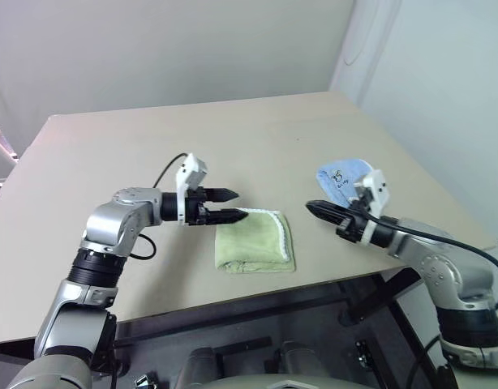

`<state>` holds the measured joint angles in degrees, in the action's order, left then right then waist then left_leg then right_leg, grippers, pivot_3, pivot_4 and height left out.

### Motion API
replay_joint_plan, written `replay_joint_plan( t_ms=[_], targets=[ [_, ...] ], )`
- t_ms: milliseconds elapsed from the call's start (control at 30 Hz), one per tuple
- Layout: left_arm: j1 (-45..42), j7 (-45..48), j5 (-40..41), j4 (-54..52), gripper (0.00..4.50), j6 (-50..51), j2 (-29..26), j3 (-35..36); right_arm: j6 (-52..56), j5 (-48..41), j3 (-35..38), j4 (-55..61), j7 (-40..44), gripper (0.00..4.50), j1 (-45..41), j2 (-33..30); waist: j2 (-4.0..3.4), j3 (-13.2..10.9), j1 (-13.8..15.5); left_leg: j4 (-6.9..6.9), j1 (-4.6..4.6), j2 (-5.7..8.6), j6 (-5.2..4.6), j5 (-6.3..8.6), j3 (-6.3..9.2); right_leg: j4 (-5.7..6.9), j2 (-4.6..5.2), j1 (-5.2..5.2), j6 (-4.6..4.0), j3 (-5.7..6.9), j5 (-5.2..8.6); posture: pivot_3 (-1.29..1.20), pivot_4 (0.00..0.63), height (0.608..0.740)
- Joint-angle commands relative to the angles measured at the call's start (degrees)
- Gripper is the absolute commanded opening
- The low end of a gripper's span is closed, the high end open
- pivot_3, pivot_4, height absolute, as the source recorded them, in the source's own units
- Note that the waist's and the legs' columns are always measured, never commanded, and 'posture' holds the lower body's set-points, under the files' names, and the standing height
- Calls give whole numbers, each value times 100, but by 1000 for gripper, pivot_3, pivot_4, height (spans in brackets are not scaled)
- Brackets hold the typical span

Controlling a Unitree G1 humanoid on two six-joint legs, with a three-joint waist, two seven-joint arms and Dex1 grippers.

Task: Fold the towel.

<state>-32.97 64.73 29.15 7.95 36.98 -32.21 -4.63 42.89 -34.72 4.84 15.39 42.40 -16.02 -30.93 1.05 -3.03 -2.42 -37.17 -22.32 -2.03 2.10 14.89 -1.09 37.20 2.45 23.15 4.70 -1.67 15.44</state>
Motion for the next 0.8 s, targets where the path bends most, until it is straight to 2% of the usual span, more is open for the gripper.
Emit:
replay_joint_plan(
  t_ms=[33, 233, 267, 467, 633, 733, 800],
  targets=[
    [154, 44, -231, 90, 2439, -671, -73, 184, -344, 90, -258, -142, 177, 0, -407, 181, -2, 0, -8, 2, 0, 0, 0, 0, -2, 0, 0, 2, 0, -1, 0, 0, 0, 740],
    [551, -16, -182, -1, 243, -1036, 473, 100, -823, 375, -854, -724, 549, 0, -537, 554, 1, 1, 58, -2, -4, 1, 0, 0, -1, -2, 2, 0, 14, 0, -8, 0, 0, 740],
    [697, 18, -247, -21, 49, -1167, 558, 11, -865, 415, -952, -866, 601, 0, -531, 626, 0, 2, 48, -3, -5, 2, 0, 0, -2, -3, 4, 0, 17, 0, -10, 0, 0, 740],
    [1064, -72, -618, 357, 49, -1711, 905, -212, -945, 535, -1238, -1374, 758, 0, -453, 944, 0, 2, 24, -7, -2, 1, 0, -1, 0, 9, 0, 1, 19, -1, -13, 0, 0, 740],
    [1107, -170, -1192, 1487, 49, -2484, 1149, -466, -1355, 1175, -1717, -2272, 770, 0, -280, 1135, -4, 9, 2, -7, 34, 1, 0, -1, -2, 7, -1, -33, 2, -1, -5, 0, 0, 740],
    [1098, -184, -1348, 1843, 49, -2774, 1254, -496, -1533, 1463, -1884, -2502, 767, 0, -186, 1140, -10, 15, 4, -8, 35, 1, 0, 0, -1, 6, 1, -36, 3, -1, -5, 0, 0, 740],
    [1082, -215, -1422, 2011, 49, -2888, 1302, -505, -1643, 1658, -1960, -2631, 738, 0, -168, 1112, -7, 19, 2, -6, 66, 2, 1, 0, -3, 3, 3, -64, 2, -1, -4, 0, 0, 740]
  ],
)
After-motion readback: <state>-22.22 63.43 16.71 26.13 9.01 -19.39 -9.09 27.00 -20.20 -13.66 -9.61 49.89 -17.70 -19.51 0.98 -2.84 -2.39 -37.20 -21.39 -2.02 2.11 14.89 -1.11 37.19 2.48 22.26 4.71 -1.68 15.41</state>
